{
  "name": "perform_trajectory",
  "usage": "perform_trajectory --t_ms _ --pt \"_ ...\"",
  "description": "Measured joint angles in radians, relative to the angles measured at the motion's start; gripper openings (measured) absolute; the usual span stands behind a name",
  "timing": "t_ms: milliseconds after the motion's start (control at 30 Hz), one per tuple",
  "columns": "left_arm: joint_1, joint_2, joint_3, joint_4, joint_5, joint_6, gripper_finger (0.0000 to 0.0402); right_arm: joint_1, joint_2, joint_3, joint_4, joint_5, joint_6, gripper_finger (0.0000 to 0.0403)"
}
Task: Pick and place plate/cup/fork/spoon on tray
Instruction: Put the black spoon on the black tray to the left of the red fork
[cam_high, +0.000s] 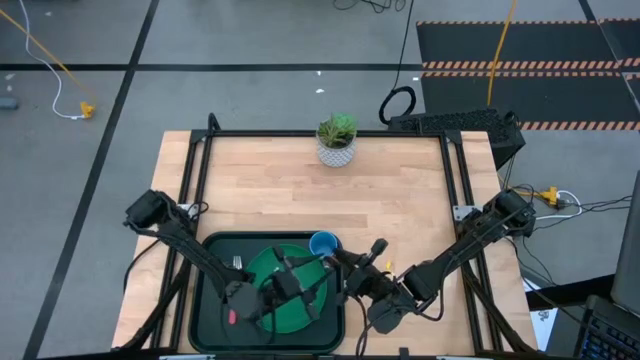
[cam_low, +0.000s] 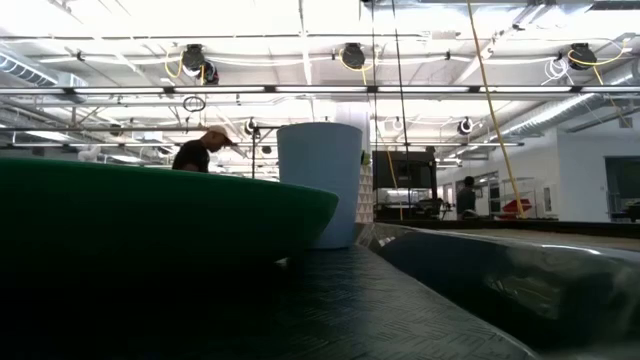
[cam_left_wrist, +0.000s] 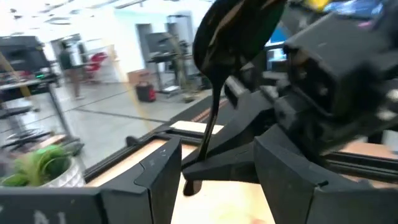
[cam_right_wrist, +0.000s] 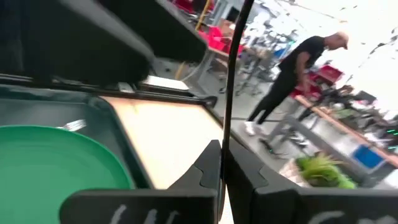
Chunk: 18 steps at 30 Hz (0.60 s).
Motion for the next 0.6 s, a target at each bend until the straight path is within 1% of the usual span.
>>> perform_trajectory --t_ms 133,233,267,467,600 --pt "0.028 0.056 0.068 -0.008 -0.019 -0.002 0.0202 0.000 0.000 0.000 -0.008 0.024 -0.031 0.0000" --pt "0.033 0.072 0.087 -0.010 -0.111 -0.002 0.0198 0.011 0.000 -0.009 -0.020 0.102 -0.062 0.0000" --pt "0.031 0.073 0.093 -0.009 -0.129 -0.002 0.0194 0.014 0.000 -0.009 -0.017 0.105 -0.077 0.0000" --pt "0.031 0.075 0.095 0.002 -0.131 0.017 0.0152 0.020 0.000 -0.009 -0.007 0.095 -0.089 0.0000" --pt "0.029 0.074 0.095 0.004 -0.067 0.031 0.0135 0.019 -0.001 -0.009 -0.003 0.052 -0.119 0.0000"
